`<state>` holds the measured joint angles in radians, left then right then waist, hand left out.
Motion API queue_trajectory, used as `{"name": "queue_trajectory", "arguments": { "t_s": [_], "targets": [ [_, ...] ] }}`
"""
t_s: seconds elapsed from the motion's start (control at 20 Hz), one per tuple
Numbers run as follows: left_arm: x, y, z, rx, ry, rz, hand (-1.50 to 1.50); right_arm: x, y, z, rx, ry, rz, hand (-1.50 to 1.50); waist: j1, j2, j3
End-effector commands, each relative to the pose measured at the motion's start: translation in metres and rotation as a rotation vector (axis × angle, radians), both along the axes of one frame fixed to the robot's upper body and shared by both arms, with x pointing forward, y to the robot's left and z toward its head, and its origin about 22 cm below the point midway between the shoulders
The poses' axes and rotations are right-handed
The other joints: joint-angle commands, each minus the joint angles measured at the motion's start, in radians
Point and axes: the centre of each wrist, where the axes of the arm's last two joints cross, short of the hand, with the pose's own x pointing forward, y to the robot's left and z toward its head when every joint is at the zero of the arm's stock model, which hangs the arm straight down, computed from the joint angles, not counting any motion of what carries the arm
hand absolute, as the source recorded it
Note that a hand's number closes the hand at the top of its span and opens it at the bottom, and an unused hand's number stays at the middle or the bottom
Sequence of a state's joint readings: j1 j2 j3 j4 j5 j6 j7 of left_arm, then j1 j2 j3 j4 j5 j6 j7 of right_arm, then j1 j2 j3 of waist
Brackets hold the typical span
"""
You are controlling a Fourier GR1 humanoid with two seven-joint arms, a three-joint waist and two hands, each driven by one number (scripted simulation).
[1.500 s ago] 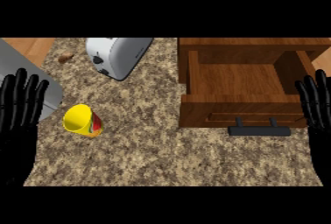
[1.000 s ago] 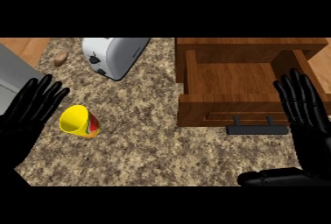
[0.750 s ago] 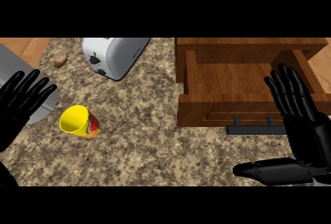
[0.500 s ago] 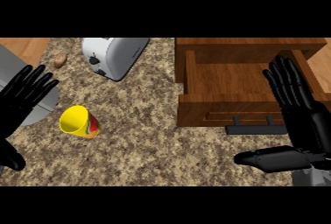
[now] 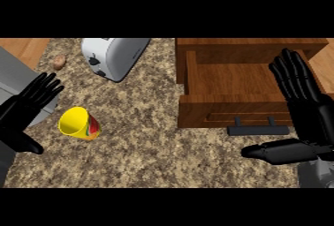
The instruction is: Pick up the cup, place it into the drawer and close the drawer
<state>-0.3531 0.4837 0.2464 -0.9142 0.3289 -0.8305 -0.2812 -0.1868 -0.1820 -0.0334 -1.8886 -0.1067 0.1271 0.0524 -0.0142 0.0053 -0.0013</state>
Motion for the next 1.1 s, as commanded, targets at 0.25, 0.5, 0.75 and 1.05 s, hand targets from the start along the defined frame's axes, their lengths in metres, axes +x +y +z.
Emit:
{"name": "queue_trajectory", "arguments": {
  "t_s": [0.25,0.5,0.75,1.05],
  "targets": [
    [-0.002,-0.004,-0.059,0.054,0.040,0.035,-1.50,-0.002,-0.002,-0.004,0.004,-0.020,0.001,-1.50,-0.011,0.002,-0.001],
    [-0.014,-0.006,-0.082,0.051,0.043,0.059,-1.50,0.007,-0.009,0.016,-0.005,-0.014,0.002,-1.50,-0.018,0.006,-0.003],
    [-0.025,-0.008,-0.097,0.069,0.029,0.069,-1.50,0.025,-0.010,0.014,-0.018,-0.017,-0.007,-1.50,-0.019,0.015,-0.005],
    [-0.027,-0.007,-0.102,0.068,0.024,0.105,-1.50,0.016,-0.007,0.033,-0.010,-0.035,0.026,-1.50,-0.036,0.013,-0.006]
  ]
}}
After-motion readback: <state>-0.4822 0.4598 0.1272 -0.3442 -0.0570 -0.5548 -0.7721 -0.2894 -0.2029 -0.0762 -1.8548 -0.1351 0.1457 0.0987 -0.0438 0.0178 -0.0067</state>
